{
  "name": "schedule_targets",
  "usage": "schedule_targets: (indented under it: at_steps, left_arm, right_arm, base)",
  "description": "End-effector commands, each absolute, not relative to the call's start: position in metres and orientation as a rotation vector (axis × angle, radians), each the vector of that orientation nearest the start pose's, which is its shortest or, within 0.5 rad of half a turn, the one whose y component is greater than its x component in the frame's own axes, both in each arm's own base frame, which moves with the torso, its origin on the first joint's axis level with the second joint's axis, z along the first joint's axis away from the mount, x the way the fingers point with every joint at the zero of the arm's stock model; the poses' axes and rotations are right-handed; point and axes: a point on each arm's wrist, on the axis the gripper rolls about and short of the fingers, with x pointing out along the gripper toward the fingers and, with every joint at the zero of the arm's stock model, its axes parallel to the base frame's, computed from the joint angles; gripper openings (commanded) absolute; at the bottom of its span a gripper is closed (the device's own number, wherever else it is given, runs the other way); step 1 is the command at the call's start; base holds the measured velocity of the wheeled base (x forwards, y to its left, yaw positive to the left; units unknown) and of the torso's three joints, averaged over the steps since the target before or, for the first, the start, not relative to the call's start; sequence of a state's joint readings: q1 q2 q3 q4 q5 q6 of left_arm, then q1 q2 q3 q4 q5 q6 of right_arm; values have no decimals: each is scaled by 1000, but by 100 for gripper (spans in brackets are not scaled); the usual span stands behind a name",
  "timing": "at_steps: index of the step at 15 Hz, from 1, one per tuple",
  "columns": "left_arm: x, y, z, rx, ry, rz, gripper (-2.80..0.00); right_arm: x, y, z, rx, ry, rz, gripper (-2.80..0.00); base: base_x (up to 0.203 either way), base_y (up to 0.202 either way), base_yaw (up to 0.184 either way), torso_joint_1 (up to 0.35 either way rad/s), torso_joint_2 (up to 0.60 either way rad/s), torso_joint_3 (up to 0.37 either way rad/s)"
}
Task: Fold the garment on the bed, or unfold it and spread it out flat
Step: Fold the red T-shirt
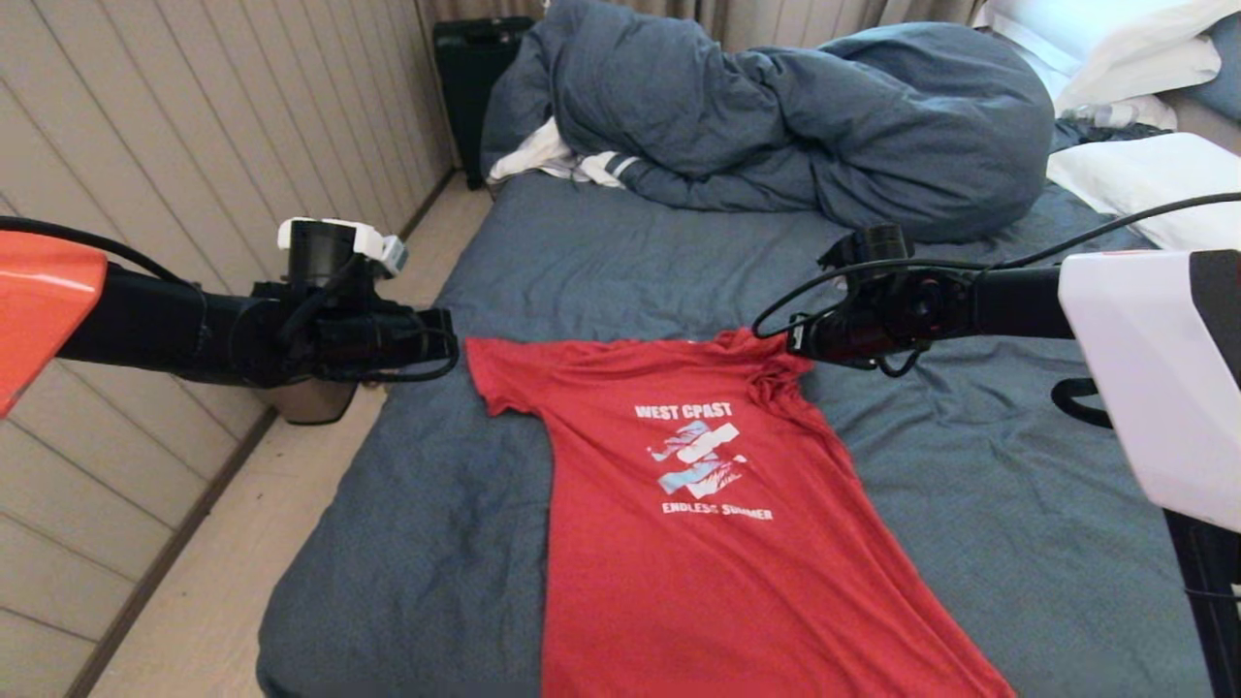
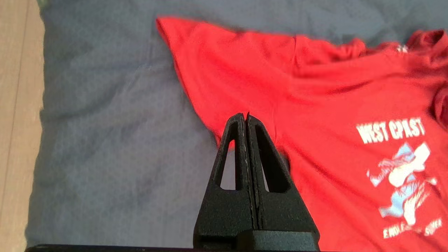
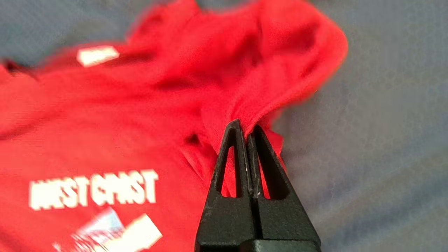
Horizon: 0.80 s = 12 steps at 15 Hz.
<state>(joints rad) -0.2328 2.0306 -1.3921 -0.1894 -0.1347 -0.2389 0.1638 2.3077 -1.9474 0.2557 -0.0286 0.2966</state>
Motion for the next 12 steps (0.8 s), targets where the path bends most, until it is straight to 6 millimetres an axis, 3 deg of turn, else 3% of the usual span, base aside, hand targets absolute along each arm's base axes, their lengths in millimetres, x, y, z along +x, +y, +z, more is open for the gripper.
schedule_targets:
  at_steps: [1,6,12]
  left_arm:
    - [399,-97,181,-212,489,-305,-280]
    - [399,-98,180,-212,493,-306,-280]
    - [398,-98,179,-213,496,-305,-280]
  right_arm:
    - [469,78,171,228,629,41,-280]
    - [474,84,169,231,598,58,-280]
    - [484,144,144,186,491,148,-280]
  base:
    - [-111,0,-1,3,-1,2]
    - [-16,0,0,0,0,0]
    - [0,0,0,0,0,0]
